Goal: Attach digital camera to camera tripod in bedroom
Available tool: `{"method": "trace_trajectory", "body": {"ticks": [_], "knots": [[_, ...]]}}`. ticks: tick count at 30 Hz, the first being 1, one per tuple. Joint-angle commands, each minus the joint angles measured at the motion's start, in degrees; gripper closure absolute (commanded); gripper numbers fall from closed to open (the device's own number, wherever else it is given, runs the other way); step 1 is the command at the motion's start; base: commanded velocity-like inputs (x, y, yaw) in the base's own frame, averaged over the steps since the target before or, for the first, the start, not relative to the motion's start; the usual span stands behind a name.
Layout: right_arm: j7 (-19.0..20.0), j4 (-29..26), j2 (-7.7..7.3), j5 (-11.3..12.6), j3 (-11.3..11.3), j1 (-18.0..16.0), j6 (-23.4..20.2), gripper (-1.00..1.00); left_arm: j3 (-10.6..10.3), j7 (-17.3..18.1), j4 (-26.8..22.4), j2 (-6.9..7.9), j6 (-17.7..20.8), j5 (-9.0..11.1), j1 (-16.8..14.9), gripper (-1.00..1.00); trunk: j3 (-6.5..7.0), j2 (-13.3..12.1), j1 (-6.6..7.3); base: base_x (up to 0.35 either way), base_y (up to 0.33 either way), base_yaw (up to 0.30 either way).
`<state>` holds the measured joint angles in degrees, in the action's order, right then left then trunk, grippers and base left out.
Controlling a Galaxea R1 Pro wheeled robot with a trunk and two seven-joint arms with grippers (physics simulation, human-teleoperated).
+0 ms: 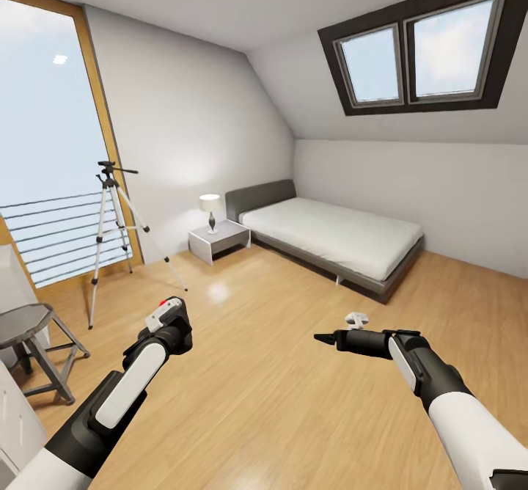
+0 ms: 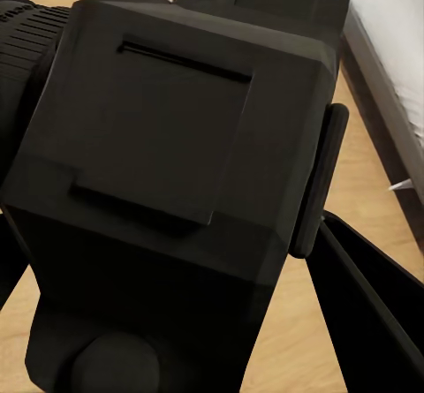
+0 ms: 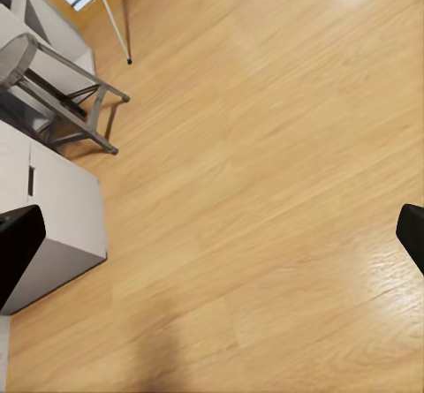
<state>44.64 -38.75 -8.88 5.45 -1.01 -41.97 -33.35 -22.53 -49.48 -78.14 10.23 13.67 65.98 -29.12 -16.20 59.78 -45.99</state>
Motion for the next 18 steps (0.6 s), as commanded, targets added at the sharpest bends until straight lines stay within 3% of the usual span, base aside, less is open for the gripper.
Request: {"method": "trace_trajectory", "body": {"ticks": [1, 18], "knots": [[0.0, 0.0, 0.0, 0.5, -0.1, 0.0, -0.5, -1.0, -0.1, -0.4, -0.1, 0.05, 0.2, 0.1, -0.1, 1.0, 0.11, -0.4, 0.22, 0.0, 0.0, 0.0], [-0.2, 0.1, 0.09, 0.4, 0.1, 0.0, -0.5, -1.0, -0.1, -0.4, 0.0, 0.05, 0.2, 0.1, -0.1, 1.0, 3.16, -7.2, 3.95, 0.0, 0.0, 0.0]]}}
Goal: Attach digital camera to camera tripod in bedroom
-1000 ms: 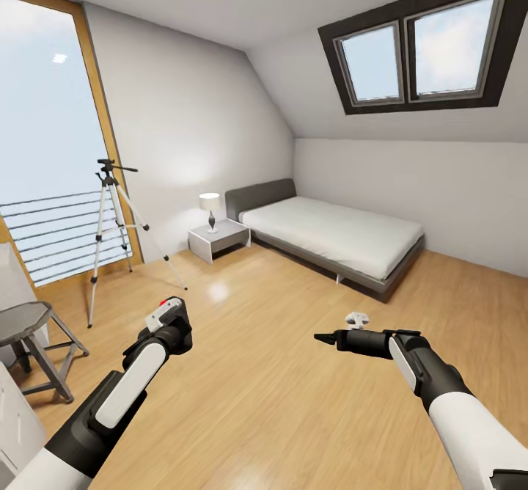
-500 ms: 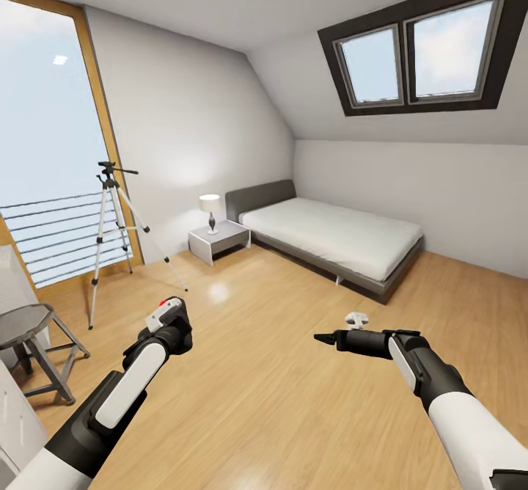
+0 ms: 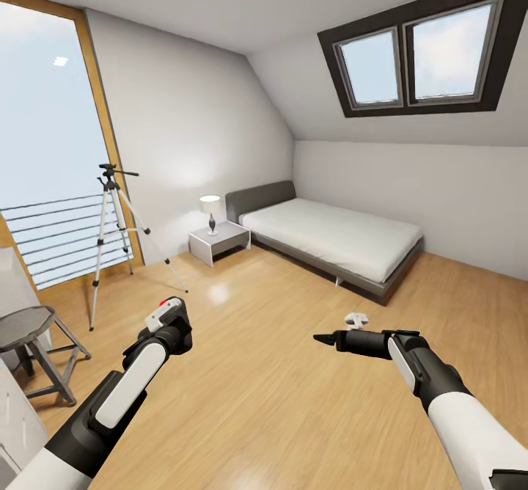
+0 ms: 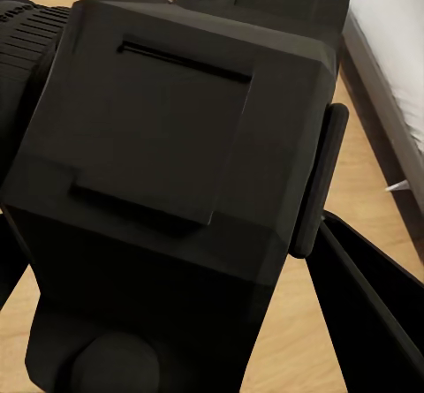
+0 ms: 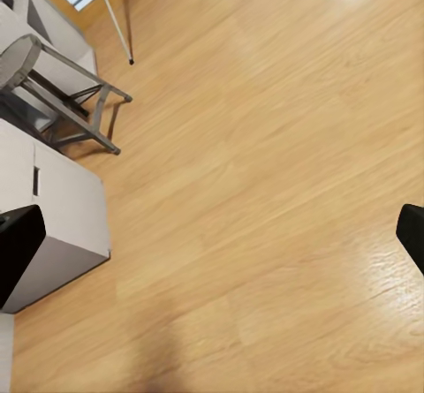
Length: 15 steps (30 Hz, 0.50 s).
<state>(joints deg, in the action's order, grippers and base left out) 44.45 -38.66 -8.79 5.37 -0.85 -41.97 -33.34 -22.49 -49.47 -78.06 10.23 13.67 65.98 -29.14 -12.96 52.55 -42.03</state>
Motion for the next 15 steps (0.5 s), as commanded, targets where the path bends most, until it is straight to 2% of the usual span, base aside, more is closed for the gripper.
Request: {"method": "trace_trajectory", "body": {"ticks": [1, 15], "knots": [[0.0, 0.0, 0.0, 0.5, -0.1, 0.0, -0.5, -1.0, -0.1, -0.4, -0.1, 0.05, 0.2, 0.1, -0.1, 1.0, 0.1, -0.4, 0.22, 0.0, 0.0, 0.0], [0.0, 0.0, -0.08, 0.5, -0.1, 0.0, -0.6, -1.0, -0.1, -0.4, -0.1, 0.05, 0.2, 0.1, -0.1, 1.0, 2.61, -6.0, 3.29, 0.0, 0.0, 0.0]]}}
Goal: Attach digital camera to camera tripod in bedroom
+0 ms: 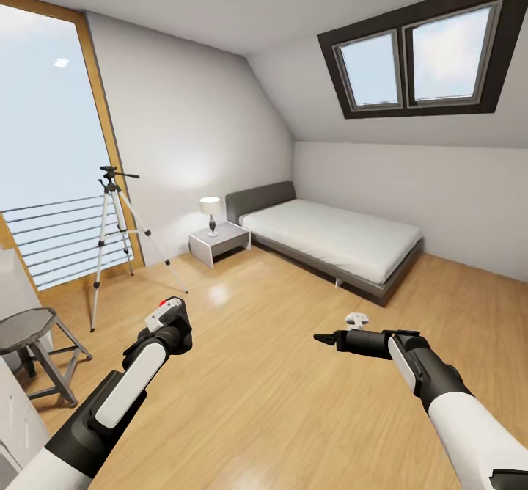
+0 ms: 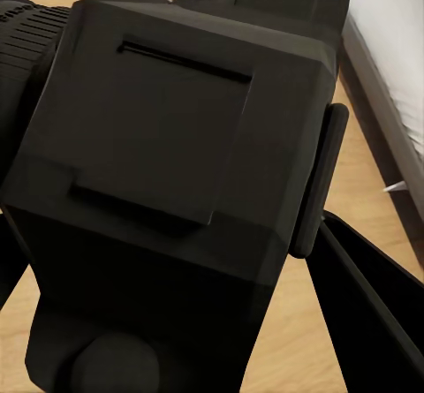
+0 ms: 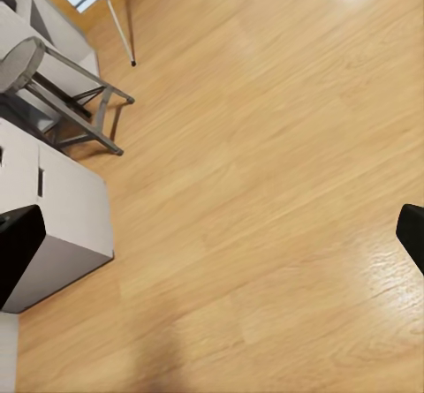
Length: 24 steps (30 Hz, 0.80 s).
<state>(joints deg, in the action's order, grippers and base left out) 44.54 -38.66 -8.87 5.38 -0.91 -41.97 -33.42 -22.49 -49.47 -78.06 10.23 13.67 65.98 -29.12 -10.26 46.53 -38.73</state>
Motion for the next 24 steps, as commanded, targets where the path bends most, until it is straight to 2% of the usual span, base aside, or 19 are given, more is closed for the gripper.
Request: {"method": "trace_trajectory", "body": {"ticks": [1, 24], "knots": [[0.0, 0.0, 0.0, 0.5, -0.1, 0.0, -0.5, -1.0, -0.1, -0.4, -0.1, 0.05, 0.2, 0.1, -0.1, 1.0, 0.09, -0.3, 0.21, 0.0, 0.0, 0.0], [0.0, 0.0, -0.01, 0.6, -0.1, 0.0, -0.5, -1.0, -0.2, -0.4, -0.2, 0.05, 0.2, 0.1, -0.1, 1.0, 4.22, -9.6, 5.26, 0.0, 0.0, 0.0]]}}
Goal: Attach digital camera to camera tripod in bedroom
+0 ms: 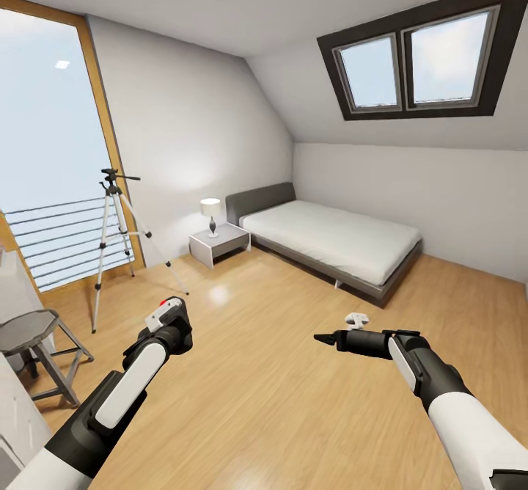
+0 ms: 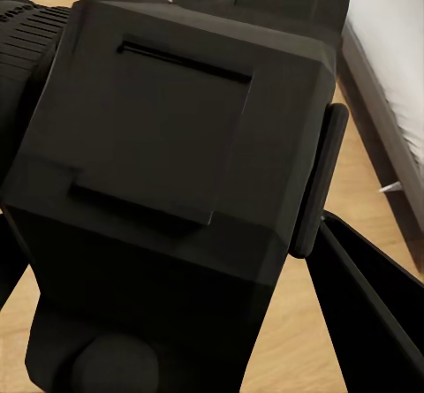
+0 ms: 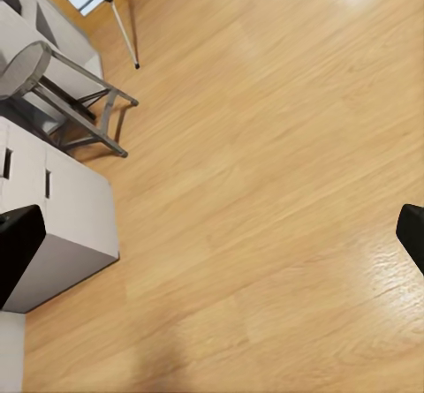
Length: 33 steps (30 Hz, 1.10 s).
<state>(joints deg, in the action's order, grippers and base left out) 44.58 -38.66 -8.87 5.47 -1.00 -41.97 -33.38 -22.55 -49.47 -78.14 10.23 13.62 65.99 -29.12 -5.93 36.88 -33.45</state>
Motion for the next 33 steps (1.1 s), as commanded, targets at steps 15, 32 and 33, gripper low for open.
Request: {"method": "trace_trajectory", "body": {"ticks": [15, 32, 33], "knots": [[-0.1, 0.2, 0.0, 0.7, -0.1, 0.0, -0.4, -1.0, -0.1, -0.3, -0.2, 0.05, 0.3, 0.1, -0.1, 1.0, 2.59, -5.9, 3.28, 0.0, 0.0, 0.0], [0.4, 0.4, -0.11, 1.0, -0.2, 0.0, -0.3, -1.0, -0.1, -0.2, -0.8, 0.05, 0.2, 0.1, -0.1, 1.0, 5.64, -12.8, 7.01, 0.0, 0.0, 0.0], [0.4, 0.4, -0.11, 1.0, -0.2, 0.0, -0.3, -1.0, -0.1, -0.2, -0.8, 0.05, 0.2, 0.1, -0.1, 1.0, 5.82, -13.2, 7.23, 0.0, 0.0, 0.0]]}}
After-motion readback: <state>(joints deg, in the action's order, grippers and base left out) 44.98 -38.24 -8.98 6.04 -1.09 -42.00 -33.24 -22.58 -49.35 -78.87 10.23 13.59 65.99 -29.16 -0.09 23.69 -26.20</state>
